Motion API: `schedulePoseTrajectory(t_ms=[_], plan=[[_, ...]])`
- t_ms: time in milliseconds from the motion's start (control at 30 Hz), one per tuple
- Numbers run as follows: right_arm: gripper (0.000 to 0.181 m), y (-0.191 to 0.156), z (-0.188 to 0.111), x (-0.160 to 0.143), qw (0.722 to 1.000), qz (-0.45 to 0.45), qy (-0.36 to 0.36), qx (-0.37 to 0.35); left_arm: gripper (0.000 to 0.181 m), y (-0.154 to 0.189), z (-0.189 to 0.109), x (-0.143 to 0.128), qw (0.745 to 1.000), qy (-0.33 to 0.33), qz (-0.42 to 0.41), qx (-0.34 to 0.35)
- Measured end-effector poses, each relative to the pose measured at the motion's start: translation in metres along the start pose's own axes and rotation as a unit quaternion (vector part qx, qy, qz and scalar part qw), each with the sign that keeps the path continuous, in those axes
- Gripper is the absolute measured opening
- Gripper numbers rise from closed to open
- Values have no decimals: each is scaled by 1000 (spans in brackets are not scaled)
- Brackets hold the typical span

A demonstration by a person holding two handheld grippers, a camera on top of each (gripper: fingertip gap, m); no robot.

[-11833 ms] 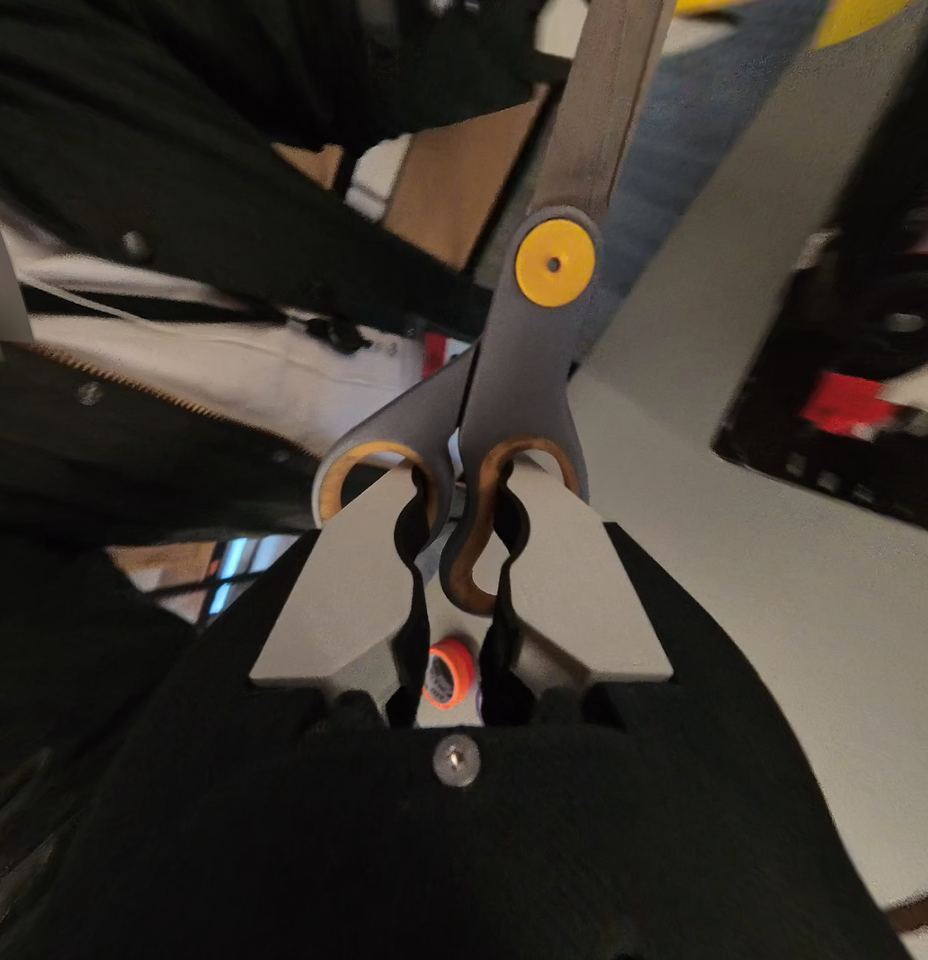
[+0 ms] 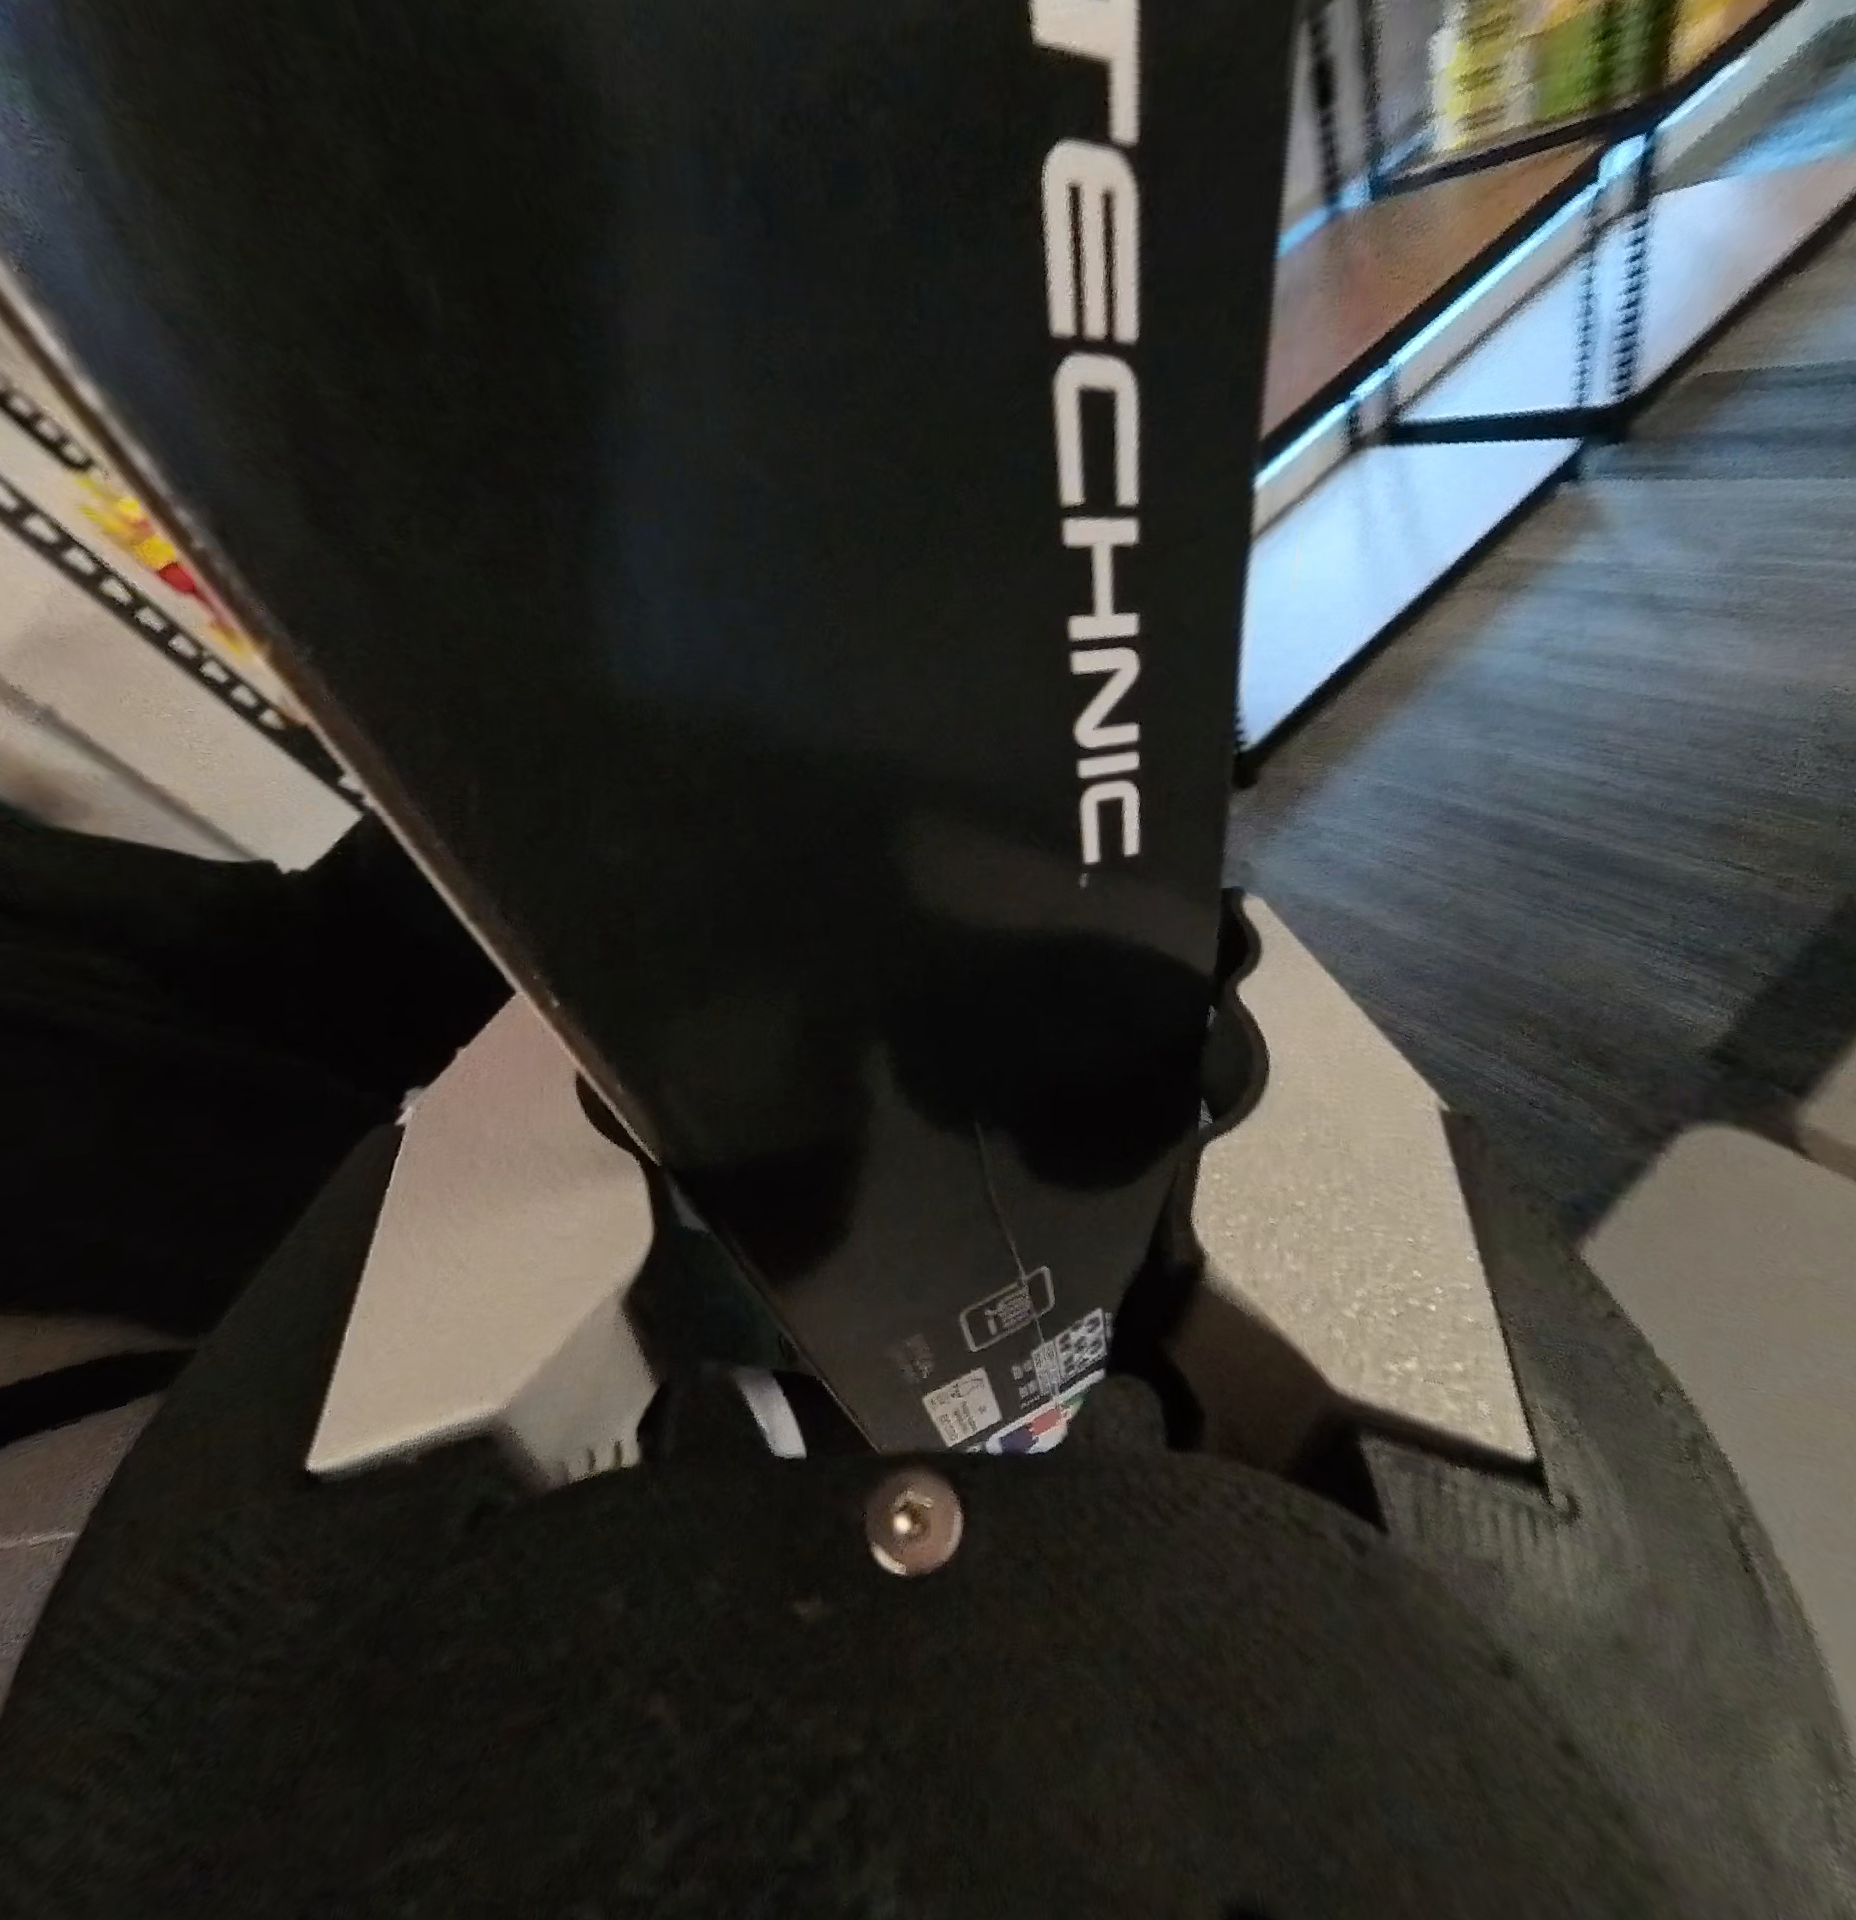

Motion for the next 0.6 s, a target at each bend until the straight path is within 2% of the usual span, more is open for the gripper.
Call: schedulePoseTrajectory(t_ms=[233,367,467,600], plan=[[109,30,233,38,988,-42,-60,139,100,-94,-173,0,988,62,-3,139],[109,46,365,52,972,-57,-74,216,100,-146,-260,6,973,76,4,218],[109,63,450,67,958,-57,-85,269,101,-183,-308,15,958,85,1,272],[109,94,535,91,946,-67,-93,304,101,-242,-347,32,946,96,5,308]])
Point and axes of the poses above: each gripper's, where its closed fingertips meet, z out along the fingers, x out of its top, y = z × x across the jaws, the point moved 8 cm from there along -z, back along the fingers, and after that the axes turned 2 degrees about -z, right-handed, at the moved point
